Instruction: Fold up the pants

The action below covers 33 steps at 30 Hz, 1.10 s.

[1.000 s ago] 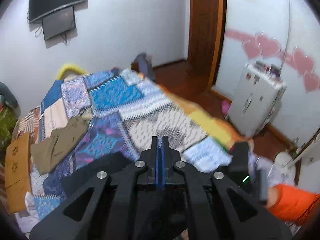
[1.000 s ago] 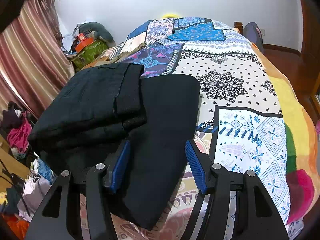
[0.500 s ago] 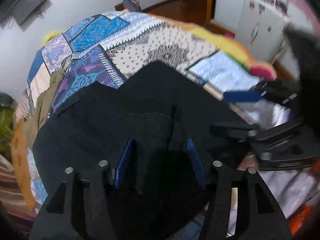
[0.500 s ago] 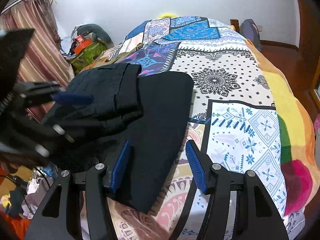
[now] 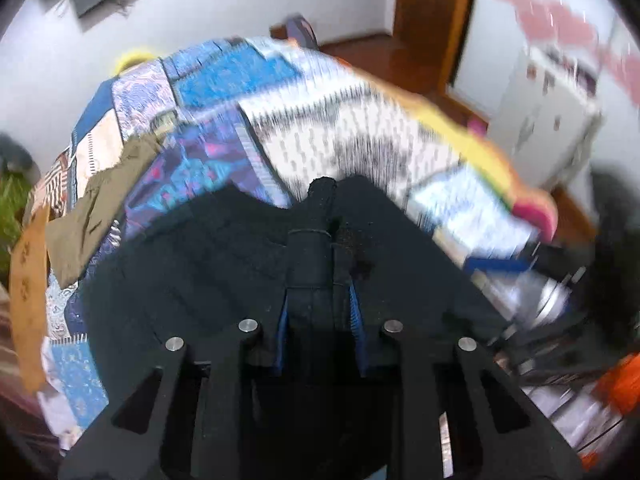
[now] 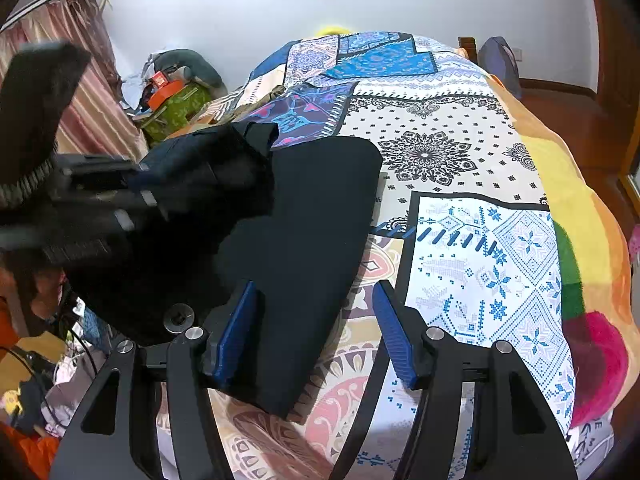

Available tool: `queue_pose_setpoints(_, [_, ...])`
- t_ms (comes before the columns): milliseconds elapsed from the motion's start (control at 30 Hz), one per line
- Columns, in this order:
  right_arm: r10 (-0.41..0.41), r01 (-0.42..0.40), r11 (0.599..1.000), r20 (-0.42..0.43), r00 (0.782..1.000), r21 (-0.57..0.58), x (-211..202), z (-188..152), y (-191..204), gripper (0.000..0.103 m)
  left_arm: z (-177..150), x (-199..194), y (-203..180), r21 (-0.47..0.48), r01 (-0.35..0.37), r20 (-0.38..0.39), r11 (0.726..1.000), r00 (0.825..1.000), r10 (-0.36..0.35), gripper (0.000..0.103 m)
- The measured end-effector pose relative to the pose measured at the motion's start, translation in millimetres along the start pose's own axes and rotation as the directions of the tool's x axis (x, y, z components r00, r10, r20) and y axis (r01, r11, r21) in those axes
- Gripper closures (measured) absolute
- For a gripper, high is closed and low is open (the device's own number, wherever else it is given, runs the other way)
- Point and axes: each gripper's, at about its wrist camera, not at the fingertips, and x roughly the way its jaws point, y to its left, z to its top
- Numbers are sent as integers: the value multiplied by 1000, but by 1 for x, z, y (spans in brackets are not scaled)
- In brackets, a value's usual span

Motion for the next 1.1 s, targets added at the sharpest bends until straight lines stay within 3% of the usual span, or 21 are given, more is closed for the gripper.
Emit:
queue_pose_setpoints(67, [2, -2, 1000, -1, 1000, 1, 0, 0, -1, 46, 13, -21, 6, -26, 15, 65, 1000, 998, -14, 78])
queue_pose_setpoints(200, [1, -1, 1000, -2, 1000, -7, 1, 0, 0, 46, 37, -56, 10, -52, 117, 167, 992, 980, -107, 78])
queue_pose_setpoints(333, [2, -2, 1000, 0, 1000, -1, 2, 0, 0, 46, 42, -70, -18, 42, 174, 217, 984, 960, -179, 78])
queue_pose_setpoints(433, [1, -1, 1000, -2, 1000, 3, 2, 1, -1, 46, 35, -53, -44, 101, 212, 166, 972, 960, -226, 78])
queue_pose_setpoints(533, [-13, 13, 1000, -5, 1000, 7, -4, 0, -2, 46, 19, -17, -60, 111, 252, 51, 961, 965, -258, 78])
queue_pose_setpoints(667, [-49, 49, 999, 0, 999, 14, -19, -3, -10, 46, -9, 15, -74, 115, 304, -70, 946, 952, -298, 72])
queue_pose_setpoints(700, [-61, 61, 998, 1, 998, 16, -23, -4, -12, 46, -13, 17, -77, 119, 312, -84, 943, 949, -303, 66])
queue_pose_setpoints(767, [-92, 92, 996, 1, 996, 20, -31, -6, -18, 46, -18, 11, -80, 125, 305, -77, 944, 952, -297, 53])
queue_pose_setpoints(900, [-144, 144, 989, 8, 990, 37, -46, -8, -28, 46, -11, -13, -80, 146, 268, -11, 952, 963, -269, 47])
queue_pose_setpoints(1100, [-162, 160, 986, 65, 985, 40, -65, -1, -24, 46, 7, -49, -47, 116, 132, 123, 984, 982, -146, 40])
